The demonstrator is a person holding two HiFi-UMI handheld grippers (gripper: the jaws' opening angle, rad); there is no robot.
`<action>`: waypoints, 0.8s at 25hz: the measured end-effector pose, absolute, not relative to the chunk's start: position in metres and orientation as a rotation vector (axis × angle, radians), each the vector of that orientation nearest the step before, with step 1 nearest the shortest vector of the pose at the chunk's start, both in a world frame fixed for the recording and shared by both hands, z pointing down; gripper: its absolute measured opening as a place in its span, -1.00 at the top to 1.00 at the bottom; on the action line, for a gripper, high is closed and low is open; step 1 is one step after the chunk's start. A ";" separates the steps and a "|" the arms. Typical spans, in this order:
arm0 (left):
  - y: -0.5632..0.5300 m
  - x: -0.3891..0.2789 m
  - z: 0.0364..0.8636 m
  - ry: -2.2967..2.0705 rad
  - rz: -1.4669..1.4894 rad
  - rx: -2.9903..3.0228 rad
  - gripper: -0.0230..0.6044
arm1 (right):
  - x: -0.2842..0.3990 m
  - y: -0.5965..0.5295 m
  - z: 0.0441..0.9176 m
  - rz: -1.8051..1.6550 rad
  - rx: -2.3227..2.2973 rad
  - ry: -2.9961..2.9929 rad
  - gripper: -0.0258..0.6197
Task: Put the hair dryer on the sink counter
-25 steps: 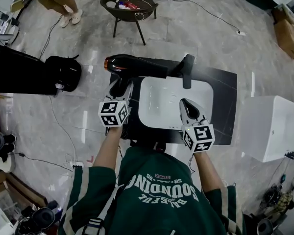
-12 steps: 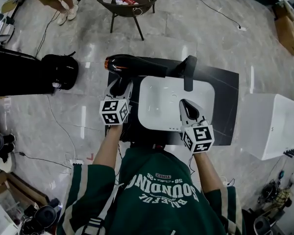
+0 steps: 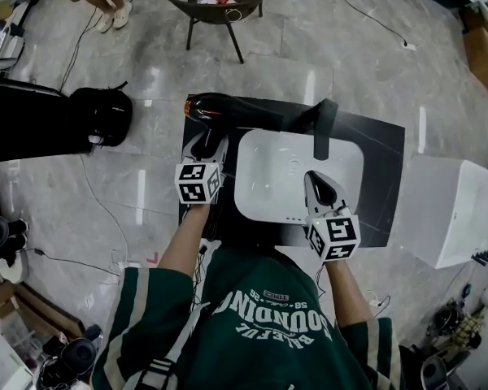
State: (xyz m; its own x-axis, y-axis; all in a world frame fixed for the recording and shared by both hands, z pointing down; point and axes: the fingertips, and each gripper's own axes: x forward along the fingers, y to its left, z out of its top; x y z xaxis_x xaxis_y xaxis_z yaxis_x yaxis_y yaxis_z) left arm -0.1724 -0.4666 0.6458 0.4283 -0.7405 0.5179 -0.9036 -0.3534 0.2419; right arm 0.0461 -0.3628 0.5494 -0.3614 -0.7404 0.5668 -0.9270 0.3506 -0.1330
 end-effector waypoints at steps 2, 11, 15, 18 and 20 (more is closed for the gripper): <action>-0.469 -0.172 0.654 -1.384 0.461 2.176 0.32 | 0.047 -0.363 0.552 0.626 1.464 -2.197 0.78; -0.484 -0.178 0.693 -1.430 0.535 2.096 0.32 | 0.055 -0.357 0.562 0.662 1.487 -2.140 0.78; -0.488 -0.181 0.710 -1.443 0.562 2.078 0.32 | 0.057 -0.353 0.567 0.673 1.493 -2.121 0.78; -0.491 -0.180 0.721 -1.453 0.600 2.068 0.32 | 0.057 -0.350 0.568 0.657 1.490 -2.106 0.78; -0.492 -0.182 0.728 -1.469 0.622 2.053 0.32 | 0.058 -0.348 0.567 0.655 1.495 -2.097 0.78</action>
State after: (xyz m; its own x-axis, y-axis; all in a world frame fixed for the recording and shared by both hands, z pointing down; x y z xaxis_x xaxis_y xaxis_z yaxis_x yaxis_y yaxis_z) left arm -0.1820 -0.4918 0.7275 0.3011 -0.7052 0.6419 -0.9517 -0.2643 0.1561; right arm 0.0579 -0.3478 0.5667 -0.2888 -0.7220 0.6288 -0.9515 0.2891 -0.1051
